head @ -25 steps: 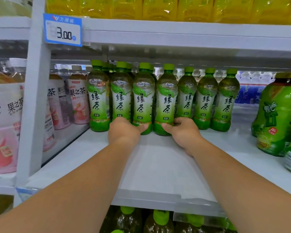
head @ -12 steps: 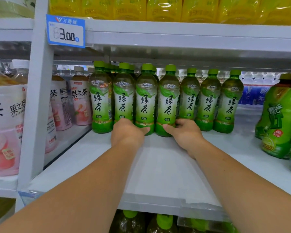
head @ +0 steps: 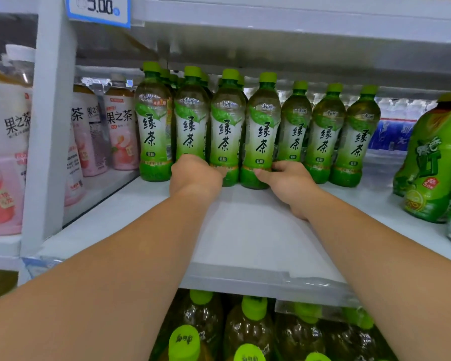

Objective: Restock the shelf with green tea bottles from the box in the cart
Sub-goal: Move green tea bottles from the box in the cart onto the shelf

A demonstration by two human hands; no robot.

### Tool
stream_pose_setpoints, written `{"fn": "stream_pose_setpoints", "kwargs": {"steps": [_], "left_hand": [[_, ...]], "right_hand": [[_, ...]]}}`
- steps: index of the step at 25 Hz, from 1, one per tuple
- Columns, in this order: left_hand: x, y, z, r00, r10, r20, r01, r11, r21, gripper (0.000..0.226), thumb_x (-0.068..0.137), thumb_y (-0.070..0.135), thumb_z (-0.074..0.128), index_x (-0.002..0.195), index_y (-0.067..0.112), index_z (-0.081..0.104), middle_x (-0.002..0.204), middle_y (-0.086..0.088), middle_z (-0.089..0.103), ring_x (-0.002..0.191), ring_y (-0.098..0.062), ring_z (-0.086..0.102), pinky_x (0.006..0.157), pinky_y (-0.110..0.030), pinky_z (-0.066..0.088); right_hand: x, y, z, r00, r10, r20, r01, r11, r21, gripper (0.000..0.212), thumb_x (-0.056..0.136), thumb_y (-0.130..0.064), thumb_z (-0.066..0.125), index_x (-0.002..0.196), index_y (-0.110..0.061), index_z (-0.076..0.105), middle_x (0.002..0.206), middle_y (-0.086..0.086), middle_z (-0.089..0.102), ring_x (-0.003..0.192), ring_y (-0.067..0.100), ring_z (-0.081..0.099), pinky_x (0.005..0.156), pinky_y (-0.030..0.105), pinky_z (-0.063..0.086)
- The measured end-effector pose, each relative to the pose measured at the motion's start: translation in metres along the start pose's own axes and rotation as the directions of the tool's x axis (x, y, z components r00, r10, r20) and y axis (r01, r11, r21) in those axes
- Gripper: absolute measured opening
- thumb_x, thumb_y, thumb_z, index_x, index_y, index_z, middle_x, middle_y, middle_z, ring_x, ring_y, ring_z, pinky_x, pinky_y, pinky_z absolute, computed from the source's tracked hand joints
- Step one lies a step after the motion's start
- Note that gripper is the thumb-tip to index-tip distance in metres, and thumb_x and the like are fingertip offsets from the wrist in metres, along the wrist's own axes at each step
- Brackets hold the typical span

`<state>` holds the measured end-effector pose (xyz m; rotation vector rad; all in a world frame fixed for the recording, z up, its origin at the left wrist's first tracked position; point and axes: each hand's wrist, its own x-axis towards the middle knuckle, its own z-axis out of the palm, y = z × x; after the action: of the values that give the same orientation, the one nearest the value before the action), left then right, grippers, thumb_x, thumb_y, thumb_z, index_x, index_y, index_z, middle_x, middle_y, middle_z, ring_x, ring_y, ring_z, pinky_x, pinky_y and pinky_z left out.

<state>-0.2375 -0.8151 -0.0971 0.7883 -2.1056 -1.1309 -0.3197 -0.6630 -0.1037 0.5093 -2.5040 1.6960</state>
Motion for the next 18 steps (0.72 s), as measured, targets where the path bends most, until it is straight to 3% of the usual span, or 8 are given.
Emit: {"fn": "stream_pose_setpoints", "kwargs": {"steps": [2,5,11,15,18], "left_hand": [[-0.007,0.001,-0.003,1.0,0.027,-0.002,-0.027,0.997,-0.071,0.034,0.081,0.037,0.074,0.06,0.014,0.06,0.059,-0.004,0.057,0.056,-0.025,0.054,0.054,-0.025,0.042],[-0.022,0.007,-0.008,0.997,0.073,0.011,-0.072,0.991,-0.114,0.025,0.087,0.039,0.066,0.074,0.018,0.063,0.07,-0.004,0.06,0.064,-0.025,0.056,0.068,-0.032,0.053],[-0.042,0.016,-0.012,0.994,0.081,0.074,-0.069,0.986,-0.149,0.019,0.092,0.045,0.059,0.096,0.026,0.062,0.097,0.002,0.062,0.09,-0.021,0.057,0.078,-0.028,0.042],[-0.047,0.018,-0.02,0.983,0.016,0.184,0.007,0.992,-0.125,0.036,0.093,0.045,0.057,0.119,0.021,0.067,0.103,-0.002,0.065,0.099,-0.023,0.059,0.083,-0.029,0.042],[-0.069,0.024,-0.03,0.965,0.019,0.262,0.024,0.986,-0.162,0.035,0.096,0.035,0.06,0.123,0.014,0.066,0.108,0.002,0.065,0.098,-0.013,0.057,0.078,-0.021,0.04]], "right_hand": [[-0.004,-0.002,-0.001,1.0,-0.011,-0.003,0.011,0.999,-0.03,0.026,0.087,-0.038,0.071,0.106,-0.021,0.071,0.107,0.001,0.071,0.102,0.023,0.064,0.096,0.035,0.051],[-0.015,-0.008,-0.004,0.999,-0.025,-0.023,0.023,0.998,-0.06,0.034,0.09,-0.044,0.061,0.112,-0.018,0.067,0.109,0.005,0.067,0.1,0.024,0.06,0.091,0.036,0.05],[-0.036,-0.017,-0.013,1.0,-0.013,0.017,0.014,0.998,-0.056,0.046,0.101,-0.038,0.045,0.141,-0.017,0.051,0.133,0.005,0.056,0.098,0.017,0.047,0.078,0.027,0.035],[-0.05,-0.025,-0.02,0.994,0.02,0.109,-0.011,0.996,-0.084,0.041,0.104,-0.033,0.038,0.14,-0.015,0.05,0.139,0.009,0.053,0.113,0.021,0.048,0.087,0.026,0.031],[-0.067,-0.028,-0.027,0.985,0.069,0.158,-0.061,0.997,-0.056,0.038,0.103,-0.031,0.041,0.136,-0.016,0.054,0.136,0.008,0.057,0.124,0.025,0.051,0.089,0.026,0.034]]}}
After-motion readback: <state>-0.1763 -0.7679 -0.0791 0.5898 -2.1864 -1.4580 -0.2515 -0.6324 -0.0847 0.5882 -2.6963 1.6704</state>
